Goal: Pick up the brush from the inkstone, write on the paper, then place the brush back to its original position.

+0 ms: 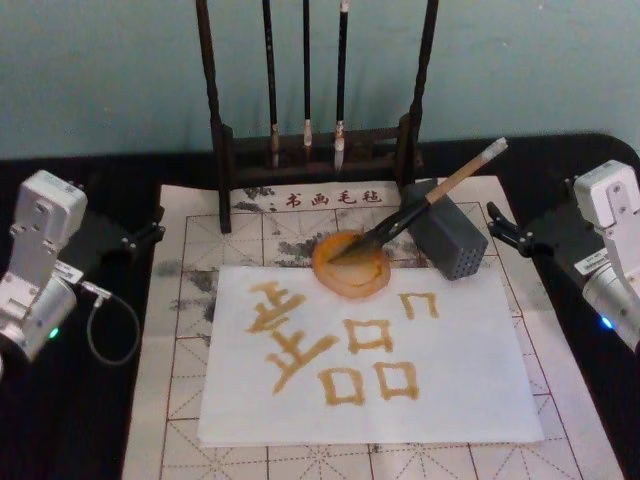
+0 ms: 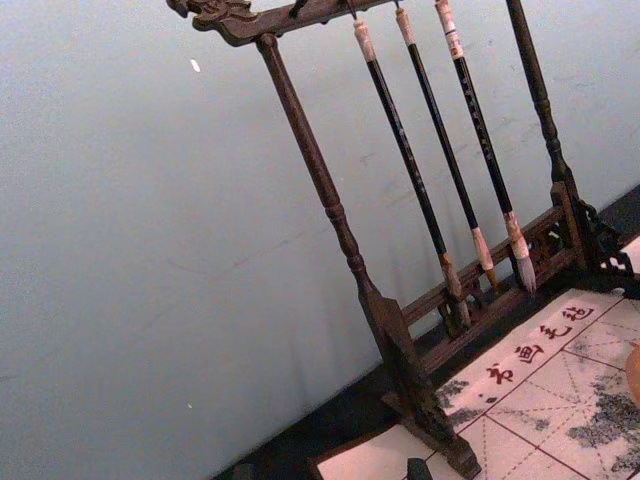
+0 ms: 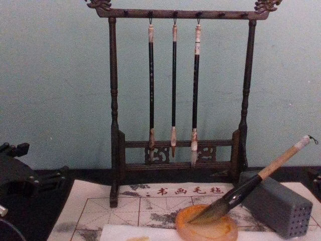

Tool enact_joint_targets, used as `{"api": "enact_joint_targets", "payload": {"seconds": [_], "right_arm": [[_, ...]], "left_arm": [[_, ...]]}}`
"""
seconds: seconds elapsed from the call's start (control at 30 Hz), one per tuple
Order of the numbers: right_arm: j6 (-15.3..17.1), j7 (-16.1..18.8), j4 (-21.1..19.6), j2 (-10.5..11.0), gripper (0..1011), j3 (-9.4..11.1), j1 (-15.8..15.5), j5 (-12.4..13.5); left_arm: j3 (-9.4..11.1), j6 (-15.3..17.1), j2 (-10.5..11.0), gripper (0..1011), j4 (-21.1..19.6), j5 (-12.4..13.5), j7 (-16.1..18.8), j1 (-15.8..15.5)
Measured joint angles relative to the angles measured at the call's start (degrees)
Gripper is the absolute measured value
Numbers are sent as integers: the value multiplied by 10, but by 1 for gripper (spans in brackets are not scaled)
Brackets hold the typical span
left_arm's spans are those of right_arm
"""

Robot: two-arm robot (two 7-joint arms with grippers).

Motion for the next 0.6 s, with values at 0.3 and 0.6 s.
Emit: {"api": "enact_joint_targets", "payload": {"seconds": [0.3,0.6], "right_arm": [[0,0,0,0,1002,0,0,0],[0,-1,0,0,1002,0,0,-1]], "left_arm": [[0,0,0,1001,0,0,0,0],[0,0,0,1001,0,0,0,0]]}}
